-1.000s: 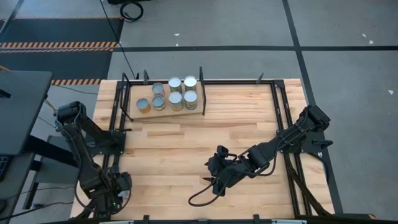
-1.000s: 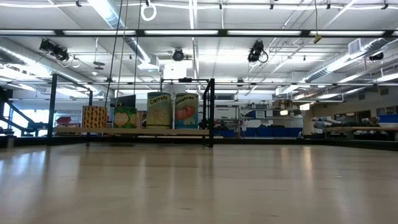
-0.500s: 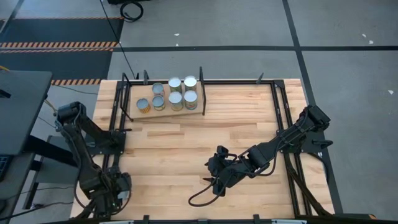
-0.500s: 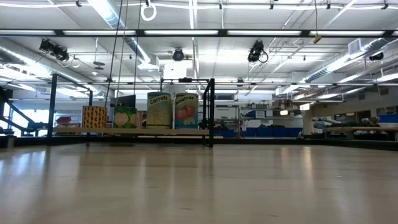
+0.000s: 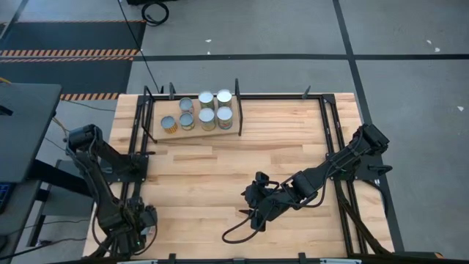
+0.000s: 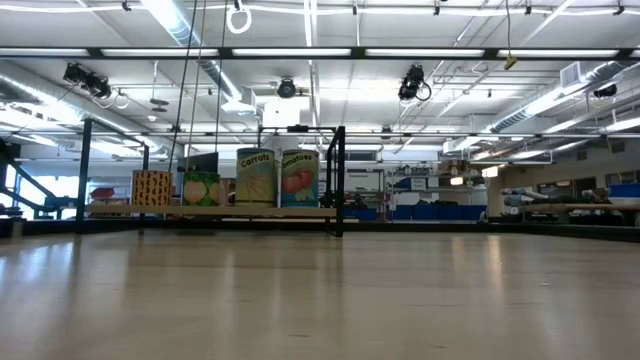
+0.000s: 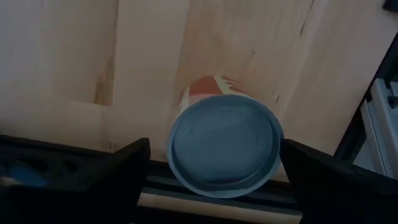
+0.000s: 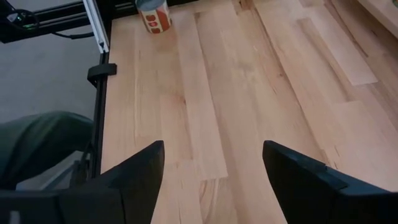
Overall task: Pick and place cans onto a shelf
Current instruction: Put the canned diced tomatoes on the shelf
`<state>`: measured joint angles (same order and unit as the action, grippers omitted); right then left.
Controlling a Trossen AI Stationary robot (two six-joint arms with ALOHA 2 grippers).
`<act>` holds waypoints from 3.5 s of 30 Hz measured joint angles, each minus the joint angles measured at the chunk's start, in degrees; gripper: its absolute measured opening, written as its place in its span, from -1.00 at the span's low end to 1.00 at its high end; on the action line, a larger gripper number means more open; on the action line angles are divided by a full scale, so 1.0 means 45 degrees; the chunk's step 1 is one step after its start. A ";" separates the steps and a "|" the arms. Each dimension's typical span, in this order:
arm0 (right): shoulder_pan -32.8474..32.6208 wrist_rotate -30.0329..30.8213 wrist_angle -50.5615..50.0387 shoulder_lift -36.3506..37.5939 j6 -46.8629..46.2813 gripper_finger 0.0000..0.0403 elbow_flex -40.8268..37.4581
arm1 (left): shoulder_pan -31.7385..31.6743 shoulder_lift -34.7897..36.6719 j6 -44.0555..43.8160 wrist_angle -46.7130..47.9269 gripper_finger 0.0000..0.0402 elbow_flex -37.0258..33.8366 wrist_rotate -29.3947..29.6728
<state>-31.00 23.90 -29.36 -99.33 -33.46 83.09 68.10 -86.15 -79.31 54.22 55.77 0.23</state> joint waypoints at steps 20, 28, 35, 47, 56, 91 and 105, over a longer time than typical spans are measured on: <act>-0.0005 -0.0238 -0.0057 0.0000 -0.0338 0.39 0.0000 | 0.0092 0.0295 0.0248 -0.0118 0.83 -0.0005 0.0069; -0.0013 -0.0311 -0.0059 0.0000 -0.0369 0.39 0.0000 | 0.0082 -0.0218 0.0404 -0.0656 0.83 -0.0005 -0.0090; -0.0024 -0.0321 -0.0059 0.0000 -0.0452 0.39 0.0000 | 0.0033 -0.0800 0.0469 -0.0325 0.83 -0.0005 -0.0115; -0.0024 -0.0672 -0.0061 0.0010 -0.0042 0.39 0.0000 | -0.0167 -0.1029 0.1586 -0.0104 0.42 0.0001 0.0099; 0.0168 -0.0947 -0.0552 0.1341 0.0712 0.27 0.0000 | -0.3312 0.0861 0.5824 0.1569 0.41 0.0000 0.1043; 0.4664 -0.1923 -0.5343 0.3978 0.3870 0.22 -0.3186 | -2.5843 0.0184 2.3762 0.6865 0.40 0.8189 0.2045; 0.5095 -0.2362 -0.3189 0.3973 0.5752 0.22 -0.4478 | -2.8721 -0.3046 2.4046 0.5441 0.40 0.8113 0.1812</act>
<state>-8.08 13.27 -43.71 -81.45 -7.57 62.94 -61.15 -99.85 28.90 78.71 92.28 8.38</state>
